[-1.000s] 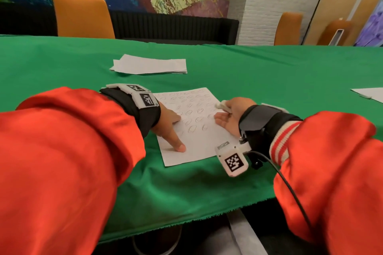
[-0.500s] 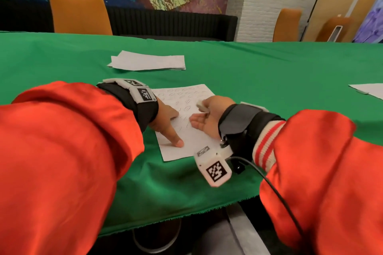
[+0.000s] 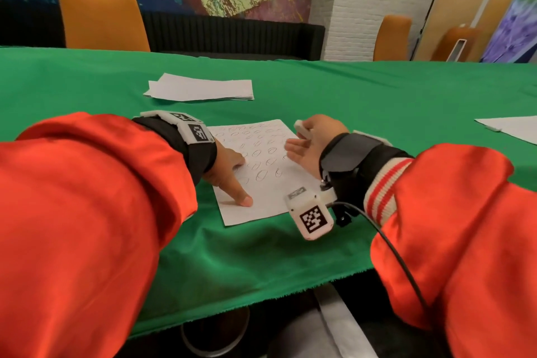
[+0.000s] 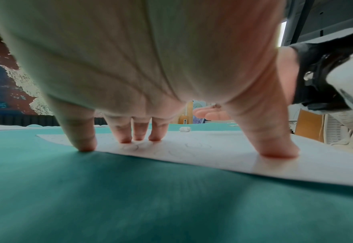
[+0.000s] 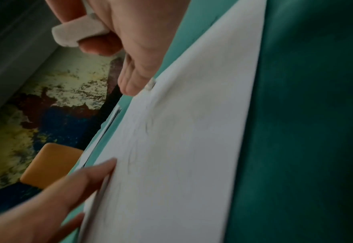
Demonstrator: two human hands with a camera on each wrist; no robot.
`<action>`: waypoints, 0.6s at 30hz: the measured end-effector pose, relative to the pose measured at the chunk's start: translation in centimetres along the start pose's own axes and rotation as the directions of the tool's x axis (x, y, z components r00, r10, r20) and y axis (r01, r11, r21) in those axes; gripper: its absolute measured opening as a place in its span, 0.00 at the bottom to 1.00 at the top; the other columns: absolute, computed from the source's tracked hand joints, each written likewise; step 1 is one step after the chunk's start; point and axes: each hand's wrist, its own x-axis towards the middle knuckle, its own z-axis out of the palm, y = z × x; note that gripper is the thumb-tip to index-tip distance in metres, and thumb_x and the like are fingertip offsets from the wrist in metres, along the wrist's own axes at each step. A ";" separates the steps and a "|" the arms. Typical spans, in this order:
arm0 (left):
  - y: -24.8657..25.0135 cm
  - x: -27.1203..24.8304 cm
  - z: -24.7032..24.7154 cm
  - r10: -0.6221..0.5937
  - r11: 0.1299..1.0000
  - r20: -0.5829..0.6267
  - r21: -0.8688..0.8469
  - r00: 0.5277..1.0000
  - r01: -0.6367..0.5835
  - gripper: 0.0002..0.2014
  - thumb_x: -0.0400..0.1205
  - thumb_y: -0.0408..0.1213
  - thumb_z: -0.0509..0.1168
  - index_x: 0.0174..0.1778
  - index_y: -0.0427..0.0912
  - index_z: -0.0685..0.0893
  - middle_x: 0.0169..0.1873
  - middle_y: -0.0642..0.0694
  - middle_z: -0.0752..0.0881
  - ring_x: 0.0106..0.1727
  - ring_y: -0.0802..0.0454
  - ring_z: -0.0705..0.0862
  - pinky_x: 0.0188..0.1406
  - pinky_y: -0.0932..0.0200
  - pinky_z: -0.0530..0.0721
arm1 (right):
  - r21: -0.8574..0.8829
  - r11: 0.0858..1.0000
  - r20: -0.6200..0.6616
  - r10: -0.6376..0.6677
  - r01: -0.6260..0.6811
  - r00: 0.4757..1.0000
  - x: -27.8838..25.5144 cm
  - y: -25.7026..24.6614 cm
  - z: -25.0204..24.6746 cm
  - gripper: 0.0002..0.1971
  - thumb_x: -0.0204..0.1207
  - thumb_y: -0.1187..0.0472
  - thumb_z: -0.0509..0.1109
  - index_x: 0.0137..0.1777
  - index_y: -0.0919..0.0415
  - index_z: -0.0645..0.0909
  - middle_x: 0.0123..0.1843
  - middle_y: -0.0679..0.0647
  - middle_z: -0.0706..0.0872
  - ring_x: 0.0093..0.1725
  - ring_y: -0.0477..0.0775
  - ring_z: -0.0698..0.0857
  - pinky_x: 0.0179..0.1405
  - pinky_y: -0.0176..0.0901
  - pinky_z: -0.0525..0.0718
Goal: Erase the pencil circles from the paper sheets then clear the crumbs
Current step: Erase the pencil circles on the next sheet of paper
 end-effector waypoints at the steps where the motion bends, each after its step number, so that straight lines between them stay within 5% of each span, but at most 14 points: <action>1: -0.2 0.4 0.1 0.000 1.000 0.008 0.010 1.000 0.000 0.44 0.75 0.60 0.68 0.80 0.40 0.59 0.78 0.44 0.65 0.76 0.45 0.67 0.74 0.54 0.66 | -0.020 0.999 0.016 0.029 -0.029 0.999 -0.3 0.5 0.4 0.12 0.83 0.66 0.54 0.38 0.66 0.73 0.47 0.59 0.79 0.49 0.53 0.79 0.61 0.44 0.80; 4: 0.0 0.1 0.0 0.016 1.000 0.011 0.014 1.000 -0.016 0.44 0.75 0.60 0.67 0.80 0.40 0.59 0.78 0.43 0.65 0.76 0.45 0.67 0.74 0.55 0.66 | 0.036 0.995 0.034 0.096 -0.097 0.995 -0.3 1.9 0.5 0.11 0.84 0.64 0.55 0.45 0.68 0.75 0.66 0.67 0.78 0.66 0.60 0.80 0.60 0.48 0.82; 6: -0.1 0.3 0.1 0.014 1.000 -0.016 -0.005 1.000 -0.014 0.43 0.75 0.60 0.67 0.80 0.40 0.60 0.78 0.43 0.66 0.73 0.47 0.69 0.70 0.57 0.67 | 0.121 0.988 0.005 0.094 -0.094 0.996 -0.1 1.9 -0.2 0.11 0.85 0.63 0.55 0.45 0.68 0.74 0.67 0.69 0.78 0.65 0.59 0.81 0.57 0.48 0.82; 10: -0.1 0.3 0.1 0.012 1.000 -0.016 -0.003 1.000 -0.012 0.43 0.76 0.59 0.67 0.81 0.40 0.58 0.79 0.44 0.64 0.77 0.46 0.67 0.72 0.56 0.65 | 0.197 0.980 -0.126 0.020 0.005 0.992 0.1 0.8 -2.9 0.11 0.85 0.64 0.54 0.56 0.71 0.75 0.66 0.67 0.78 0.63 0.59 0.81 0.67 0.51 0.78; 14: -0.2 0.6 0.2 0.015 1.000 -0.022 -0.003 1.000 -0.015 0.45 0.76 0.59 0.67 0.82 0.40 0.55 0.80 0.44 0.62 0.78 0.46 0.64 0.74 0.56 0.63 | 0.257 0.964 -0.193 -0.020 0.070 0.981 -0.1 -0.4 -4.2 0.19 0.85 0.64 0.52 0.74 0.69 0.68 0.79 0.62 0.65 0.79 0.58 0.65 0.76 0.50 0.67; 16: -0.2 0.6 0.2 0.011 1.000 -0.026 -0.001 1.000 -0.011 0.44 0.76 0.59 0.67 0.82 0.41 0.55 0.80 0.45 0.62 0.78 0.46 0.65 0.73 0.57 0.63 | 0.278 0.958 -0.135 -0.038 0.075 0.990 -0.9 -0.7 -3.8 0.18 0.85 0.65 0.52 0.73 0.68 0.68 0.80 0.61 0.62 0.79 0.56 0.61 0.77 0.49 0.65; 18: -0.1 0.5 0.2 0.009 1.000 -0.040 0.000 0.999 -0.009 0.44 0.77 0.59 0.66 0.82 0.41 0.55 0.80 0.45 0.62 0.78 0.47 0.65 0.72 0.58 0.64 | 0.208 0.977 -0.044 -0.036 0.044 0.998 -2.1 -0.6 -2.5 0.11 0.84 0.66 0.54 0.59 0.69 0.75 0.76 0.62 0.69 0.76 0.57 0.69 0.73 0.49 0.73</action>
